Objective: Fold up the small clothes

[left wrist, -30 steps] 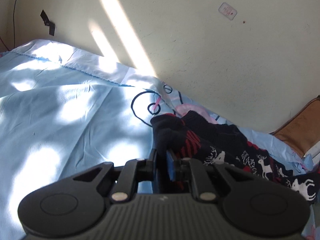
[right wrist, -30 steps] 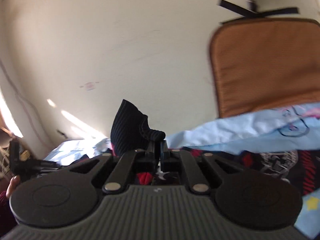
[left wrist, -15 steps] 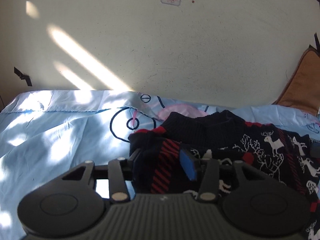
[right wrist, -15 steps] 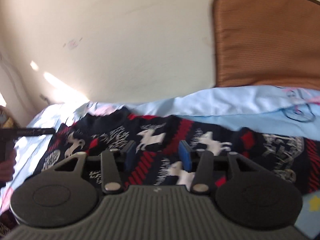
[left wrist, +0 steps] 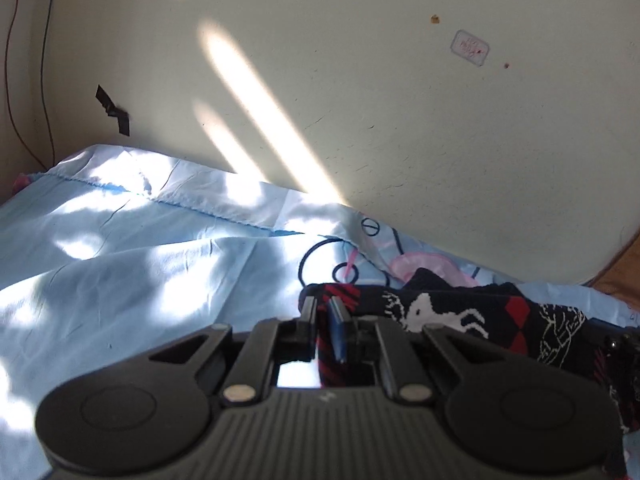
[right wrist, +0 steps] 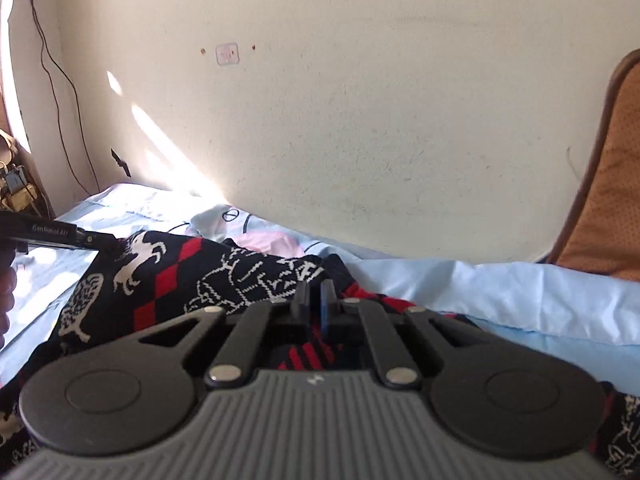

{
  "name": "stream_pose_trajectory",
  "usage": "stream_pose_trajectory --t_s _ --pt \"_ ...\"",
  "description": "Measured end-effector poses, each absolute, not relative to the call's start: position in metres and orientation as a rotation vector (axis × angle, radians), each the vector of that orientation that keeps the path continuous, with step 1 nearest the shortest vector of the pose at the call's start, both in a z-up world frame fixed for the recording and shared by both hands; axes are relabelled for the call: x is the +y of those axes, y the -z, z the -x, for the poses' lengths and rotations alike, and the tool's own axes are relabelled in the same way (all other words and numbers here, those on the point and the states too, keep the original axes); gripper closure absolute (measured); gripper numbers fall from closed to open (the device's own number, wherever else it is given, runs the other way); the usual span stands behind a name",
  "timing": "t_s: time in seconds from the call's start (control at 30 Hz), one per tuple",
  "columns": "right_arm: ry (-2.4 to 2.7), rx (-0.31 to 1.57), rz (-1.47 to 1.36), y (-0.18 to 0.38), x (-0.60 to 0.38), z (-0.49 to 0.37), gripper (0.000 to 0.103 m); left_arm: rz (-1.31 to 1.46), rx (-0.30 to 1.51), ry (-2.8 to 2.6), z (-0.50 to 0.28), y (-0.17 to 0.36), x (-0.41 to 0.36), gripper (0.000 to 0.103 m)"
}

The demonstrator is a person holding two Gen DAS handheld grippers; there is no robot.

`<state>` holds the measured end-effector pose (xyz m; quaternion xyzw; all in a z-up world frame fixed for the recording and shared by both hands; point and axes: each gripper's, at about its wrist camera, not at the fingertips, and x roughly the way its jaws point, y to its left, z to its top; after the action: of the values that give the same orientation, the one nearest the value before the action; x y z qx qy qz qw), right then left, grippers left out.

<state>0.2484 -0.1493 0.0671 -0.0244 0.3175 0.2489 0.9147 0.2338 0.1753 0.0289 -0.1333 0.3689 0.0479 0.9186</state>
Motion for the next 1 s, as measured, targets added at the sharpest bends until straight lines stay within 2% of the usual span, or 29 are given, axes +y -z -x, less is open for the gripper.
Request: stream_pose_trajectory --t_s 0.07,0.13,0.17,0.27,0.37,0.5,0.63,0.67,0.73,0.8,0.9,0.93,1.0 --pt "-0.487 0.747 0.109 -0.042 -0.134 -0.268 0.09 0.202 0.824 -0.164 -0.241 -0.011 0.175 0.089" --pt "-0.465 0.775 0.065 -0.035 -0.145 -0.272 0.079 0.219 0.807 -0.181 -0.232 -0.012 0.182 0.087" --pt "-0.458 0.767 -0.011 -0.041 -0.158 -0.269 0.073 0.257 0.795 -0.171 -0.225 -0.016 0.188 0.087" --pt "-0.415 0.684 -0.22 -0.067 -0.217 -0.241 0.071 0.39 0.753 -0.088 -0.207 -0.035 0.194 0.09" --pt "-0.288 0.623 -0.35 -0.086 -0.282 -0.21 0.064 0.405 0.718 0.026 -0.2 -0.052 0.169 0.085" --pt "-0.176 0.669 -0.492 -0.072 -0.334 -0.185 0.062 0.366 0.721 0.136 -0.206 -0.045 0.12 0.078" --pt "-0.136 0.73 -0.483 -0.045 -0.335 -0.185 0.062 0.302 0.77 0.09 -0.211 -0.006 0.1 0.079" --pt "-0.141 0.748 -0.488 -0.041 -0.333 -0.187 0.062 0.268 0.725 0.082 -0.205 -0.001 0.098 0.081" --pt "-0.157 0.757 -0.447 -0.036 -0.322 -0.189 0.066 0.201 0.712 0.065 -0.201 -0.003 0.091 0.08" --pt "-0.138 0.728 -0.364 -0.039 -0.312 -0.184 0.096 0.148 0.702 0.04 -0.199 -0.003 0.085 0.08" --pt "-0.06 0.603 -0.411 -0.05 -0.329 -0.173 0.097 0.074 0.693 0.017 -0.199 -0.001 0.075 0.08" --pt "-0.002 0.577 -0.404 -0.051 -0.334 -0.172 0.1 0.056 0.692 0.007 -0.2 -0.001 0.074 0.08" --pt "0.047 0.619 -0.411 -0.04 -0.346 -0.177 0.099 0.04 0.691 0.004 -0.201 0.0 0.072 0.08"
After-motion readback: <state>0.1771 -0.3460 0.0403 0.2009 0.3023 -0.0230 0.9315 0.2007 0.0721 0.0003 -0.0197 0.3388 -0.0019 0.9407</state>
